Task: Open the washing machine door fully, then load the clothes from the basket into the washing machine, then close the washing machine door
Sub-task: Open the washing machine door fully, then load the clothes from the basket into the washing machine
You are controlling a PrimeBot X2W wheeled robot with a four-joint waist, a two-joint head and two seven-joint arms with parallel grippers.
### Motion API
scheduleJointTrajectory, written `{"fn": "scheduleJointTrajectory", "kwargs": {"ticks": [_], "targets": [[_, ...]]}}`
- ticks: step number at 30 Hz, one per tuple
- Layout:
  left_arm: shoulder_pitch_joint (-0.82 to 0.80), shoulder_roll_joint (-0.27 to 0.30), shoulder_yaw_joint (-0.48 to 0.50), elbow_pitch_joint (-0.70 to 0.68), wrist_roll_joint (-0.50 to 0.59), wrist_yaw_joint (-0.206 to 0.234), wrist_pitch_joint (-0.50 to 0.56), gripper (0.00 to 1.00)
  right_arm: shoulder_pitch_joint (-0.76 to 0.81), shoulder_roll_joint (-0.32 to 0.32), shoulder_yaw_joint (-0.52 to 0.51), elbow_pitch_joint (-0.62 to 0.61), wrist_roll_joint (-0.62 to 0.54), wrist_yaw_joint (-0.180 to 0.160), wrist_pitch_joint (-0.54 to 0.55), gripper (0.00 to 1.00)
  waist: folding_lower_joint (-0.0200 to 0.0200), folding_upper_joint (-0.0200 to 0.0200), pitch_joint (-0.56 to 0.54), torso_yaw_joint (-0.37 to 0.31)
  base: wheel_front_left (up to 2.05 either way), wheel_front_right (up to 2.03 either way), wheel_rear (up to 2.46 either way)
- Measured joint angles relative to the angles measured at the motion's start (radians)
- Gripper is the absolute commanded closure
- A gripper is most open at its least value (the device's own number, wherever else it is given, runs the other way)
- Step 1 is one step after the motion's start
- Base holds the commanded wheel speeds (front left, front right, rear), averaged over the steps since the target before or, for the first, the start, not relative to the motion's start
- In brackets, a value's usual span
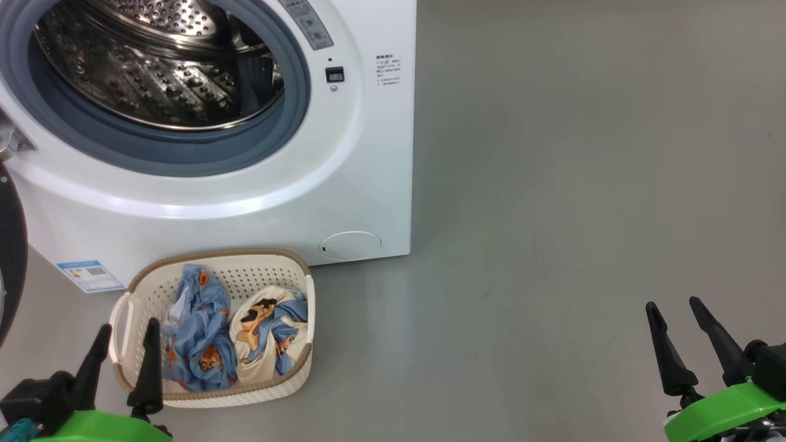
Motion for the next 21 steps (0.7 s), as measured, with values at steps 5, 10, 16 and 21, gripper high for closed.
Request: {"fn": "scheduleJointTrajectory", "kwargs": {"ticks": [5,10,16,21], "targets": [[0.000,0.015,-0.015,0.002,-0.018,0.000,0.000,0.00,0.000,0.002,0.000,-0.002,0.000,0.000,0.000,0.00,0.0000,0.0000,0.000,0.004,0.27,-1.02,0.75],[0.000,0.019,-0.022,0.001,-0.018,0.000,0.000,0.00,0.001,0.002,0.001,-0.002,0.000,0.000,0.000,0.00,0.0000,0.0000,0.003,0.004,0.57,-2.02,1.45],[-0.001,0.026,-0.023,-0.002,-0.023,0.000,0.000,0.00,0.001,0.006,0.004,-0.005,0.000,0.000,0.000,0.00,0.0000,0.0000,0.017,0.004,1.13,-2.39,1.26],[-0.004,0.026,-0.018,-0.020,-0.024,0.000,0.000,0.00,0.000,0.011,0.007,-0.006,0.000,0.000,0.000,0.00,0.0000,0.0000,0.027,0.003,1.13,-1.59,0.46]]}}
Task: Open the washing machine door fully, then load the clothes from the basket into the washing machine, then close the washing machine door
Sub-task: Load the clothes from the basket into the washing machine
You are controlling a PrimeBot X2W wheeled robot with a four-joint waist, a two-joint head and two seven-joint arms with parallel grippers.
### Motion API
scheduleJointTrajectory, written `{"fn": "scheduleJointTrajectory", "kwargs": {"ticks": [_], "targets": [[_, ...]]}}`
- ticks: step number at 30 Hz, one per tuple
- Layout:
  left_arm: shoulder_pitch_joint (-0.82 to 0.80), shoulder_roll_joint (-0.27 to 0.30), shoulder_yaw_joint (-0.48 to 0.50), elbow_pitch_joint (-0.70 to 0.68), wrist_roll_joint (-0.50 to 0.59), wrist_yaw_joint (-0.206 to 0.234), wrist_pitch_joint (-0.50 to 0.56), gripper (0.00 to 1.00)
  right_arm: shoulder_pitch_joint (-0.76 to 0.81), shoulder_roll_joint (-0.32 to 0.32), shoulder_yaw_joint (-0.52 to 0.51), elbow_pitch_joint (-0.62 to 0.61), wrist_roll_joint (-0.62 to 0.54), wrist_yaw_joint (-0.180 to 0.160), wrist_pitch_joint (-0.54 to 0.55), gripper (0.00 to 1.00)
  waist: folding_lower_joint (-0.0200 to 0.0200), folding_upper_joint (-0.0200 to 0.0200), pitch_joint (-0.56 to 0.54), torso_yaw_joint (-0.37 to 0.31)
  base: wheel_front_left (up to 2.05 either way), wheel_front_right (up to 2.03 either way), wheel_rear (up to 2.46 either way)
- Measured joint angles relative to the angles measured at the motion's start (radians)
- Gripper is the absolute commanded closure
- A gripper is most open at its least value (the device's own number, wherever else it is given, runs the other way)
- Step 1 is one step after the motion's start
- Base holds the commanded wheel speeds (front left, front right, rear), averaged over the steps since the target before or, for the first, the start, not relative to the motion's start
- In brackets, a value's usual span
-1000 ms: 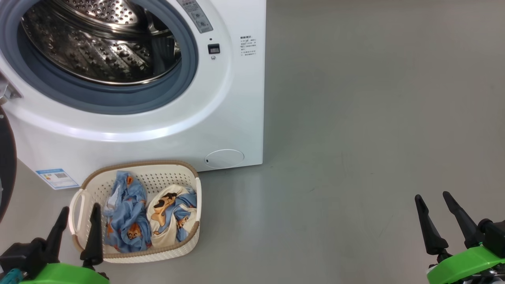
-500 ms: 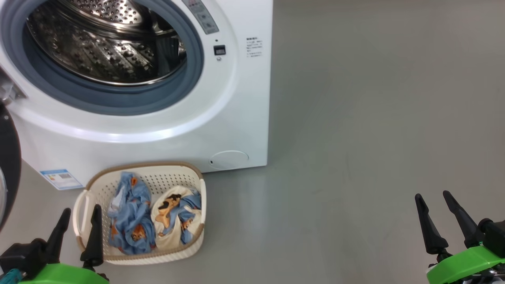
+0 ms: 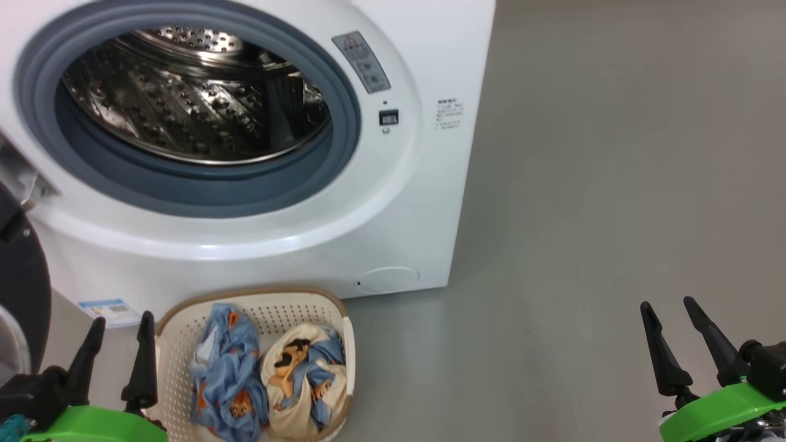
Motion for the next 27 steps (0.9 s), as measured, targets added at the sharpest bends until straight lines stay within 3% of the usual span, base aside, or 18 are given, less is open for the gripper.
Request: {"fn": "scheduleJointTrajectory", "kwargs": {"ticks": [16,27], "targets": [[0.004,-0.016,-0.010,0.027,0.020,0.000,0.000,0.00,-0.001,0.005,-0.003,-0.006,0.000,0.000,0.000,0.00,0.0000,0.0000,0.021,0.009,0.24,-0.24,0.00],[-0.014,-0.052,-0.096,0.184,0.011,0.000,0.000,0.00,-0.031,0.032,-0.005,-0.028,-0.004,0.000,0.000,0.00,0.0000,0.0000,0.088,0.000,0.00,0.00,0.00]]}}
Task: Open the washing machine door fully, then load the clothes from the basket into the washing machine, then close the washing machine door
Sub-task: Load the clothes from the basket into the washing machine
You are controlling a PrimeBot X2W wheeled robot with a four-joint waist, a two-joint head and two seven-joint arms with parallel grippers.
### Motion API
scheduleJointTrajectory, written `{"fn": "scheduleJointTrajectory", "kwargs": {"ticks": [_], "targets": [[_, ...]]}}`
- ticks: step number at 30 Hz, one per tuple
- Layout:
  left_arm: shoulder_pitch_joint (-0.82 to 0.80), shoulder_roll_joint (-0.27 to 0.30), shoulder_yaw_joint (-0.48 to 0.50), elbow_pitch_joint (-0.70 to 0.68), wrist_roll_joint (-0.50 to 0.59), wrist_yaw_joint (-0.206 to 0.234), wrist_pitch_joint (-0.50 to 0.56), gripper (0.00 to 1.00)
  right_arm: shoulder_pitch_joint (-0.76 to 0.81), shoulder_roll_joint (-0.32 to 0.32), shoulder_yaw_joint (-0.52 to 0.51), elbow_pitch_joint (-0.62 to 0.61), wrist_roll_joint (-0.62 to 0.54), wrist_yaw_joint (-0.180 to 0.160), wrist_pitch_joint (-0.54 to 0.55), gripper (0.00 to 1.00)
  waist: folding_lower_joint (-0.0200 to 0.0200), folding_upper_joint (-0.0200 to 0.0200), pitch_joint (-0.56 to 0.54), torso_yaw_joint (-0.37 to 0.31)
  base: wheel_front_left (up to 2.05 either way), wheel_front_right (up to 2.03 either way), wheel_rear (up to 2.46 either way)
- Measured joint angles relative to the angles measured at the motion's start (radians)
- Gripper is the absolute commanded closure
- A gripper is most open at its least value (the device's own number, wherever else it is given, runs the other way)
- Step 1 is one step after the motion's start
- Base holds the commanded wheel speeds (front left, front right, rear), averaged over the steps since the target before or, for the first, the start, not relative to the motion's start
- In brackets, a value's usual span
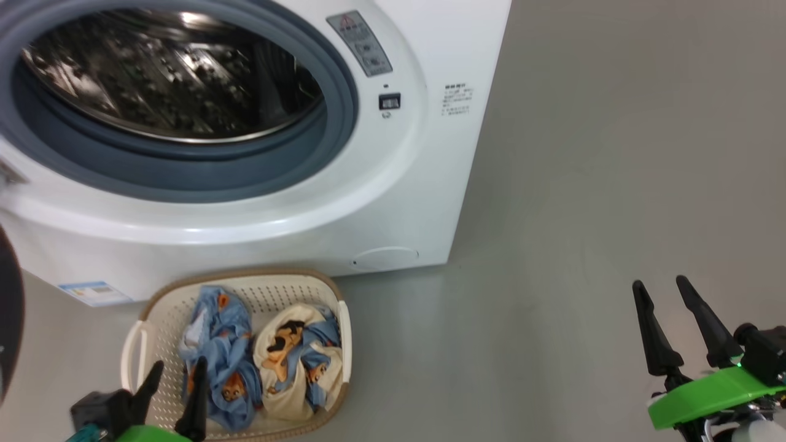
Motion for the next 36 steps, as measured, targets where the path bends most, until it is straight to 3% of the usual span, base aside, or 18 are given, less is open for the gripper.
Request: {"fn": "scheduleJointTrajectory", "kwargs": {"ticks": [19,36], "targets": [[-0.400,0.016,-0.252,0.415,-0.092,0.000,0.000,0.00,-0.151,0.054,0.007,-0.040,-0.027,0.000,0.000,0.00,0.0000,0.0000,0.245,-0.046,0.00,0.00,0.00],[-0.716,0.053,-0.526,0.658,-0.270,0.000,0.010,0.00,-0.306,0.070,0.033,-0.069,-0.061,0.000,0.000,0.00,0.0000,0.0000,0.507,-0.071,0.00,0.00,0.00]]}}
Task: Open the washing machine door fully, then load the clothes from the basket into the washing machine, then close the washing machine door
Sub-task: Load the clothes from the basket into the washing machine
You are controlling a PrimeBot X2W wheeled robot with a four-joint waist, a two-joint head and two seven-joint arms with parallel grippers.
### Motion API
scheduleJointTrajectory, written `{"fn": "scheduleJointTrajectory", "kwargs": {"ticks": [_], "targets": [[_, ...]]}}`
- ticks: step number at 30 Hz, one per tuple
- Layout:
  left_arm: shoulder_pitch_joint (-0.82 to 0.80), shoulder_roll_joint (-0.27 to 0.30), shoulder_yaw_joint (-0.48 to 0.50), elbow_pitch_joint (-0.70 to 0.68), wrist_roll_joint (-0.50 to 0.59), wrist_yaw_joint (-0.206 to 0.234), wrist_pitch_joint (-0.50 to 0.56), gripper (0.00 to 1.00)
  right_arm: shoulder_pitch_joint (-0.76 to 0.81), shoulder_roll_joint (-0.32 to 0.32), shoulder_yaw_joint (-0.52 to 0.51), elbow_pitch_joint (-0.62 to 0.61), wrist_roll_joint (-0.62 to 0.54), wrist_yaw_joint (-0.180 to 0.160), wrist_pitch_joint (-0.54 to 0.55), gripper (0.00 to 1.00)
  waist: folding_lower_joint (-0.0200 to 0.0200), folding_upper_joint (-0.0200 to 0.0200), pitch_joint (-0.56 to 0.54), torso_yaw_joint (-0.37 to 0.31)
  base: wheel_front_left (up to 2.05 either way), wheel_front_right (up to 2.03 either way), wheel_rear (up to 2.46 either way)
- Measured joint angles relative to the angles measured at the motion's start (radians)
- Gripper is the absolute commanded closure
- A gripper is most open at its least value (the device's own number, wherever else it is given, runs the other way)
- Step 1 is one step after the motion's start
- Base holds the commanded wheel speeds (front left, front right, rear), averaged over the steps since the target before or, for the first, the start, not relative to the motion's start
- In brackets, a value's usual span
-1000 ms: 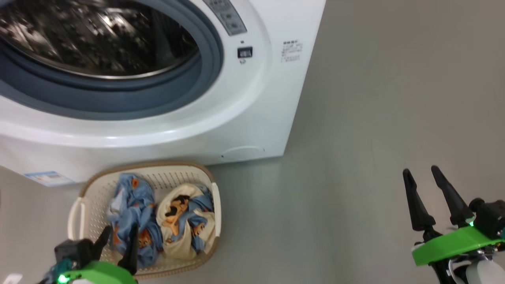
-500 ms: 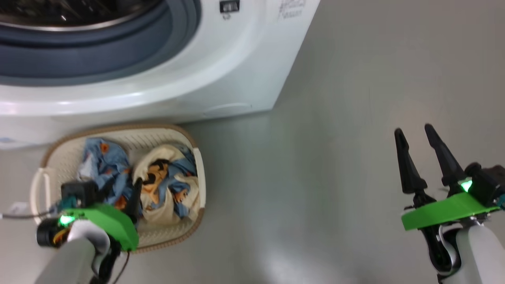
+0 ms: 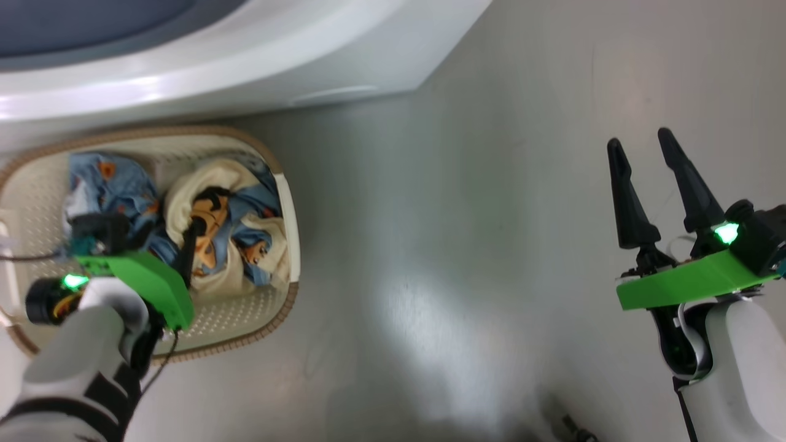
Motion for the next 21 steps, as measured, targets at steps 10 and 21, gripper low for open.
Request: {"fn": "scheduleJointTrajectory", "kwargs": {"ticks": [10,21], "targets": [[-0.097,0.031,-0.105,0.017,-0.131,0.000,0.046,0.00,-0.062,-0.008,0.021,-0.014,-0.008,0.000,0.000,0.00,0.0000,0.0000,0.115,-0.010,0.00,0.00,0.00],[-0.137,0.058,-0.240,-0.013,-0.269,0.000,0.079,0.00,-0.078,-0.010,0.033,-0.020,-0.016,0.000,0.000,0.00,0.0000,0.0000,0.173,-0.026,0.00,0.00,0.00]]}}
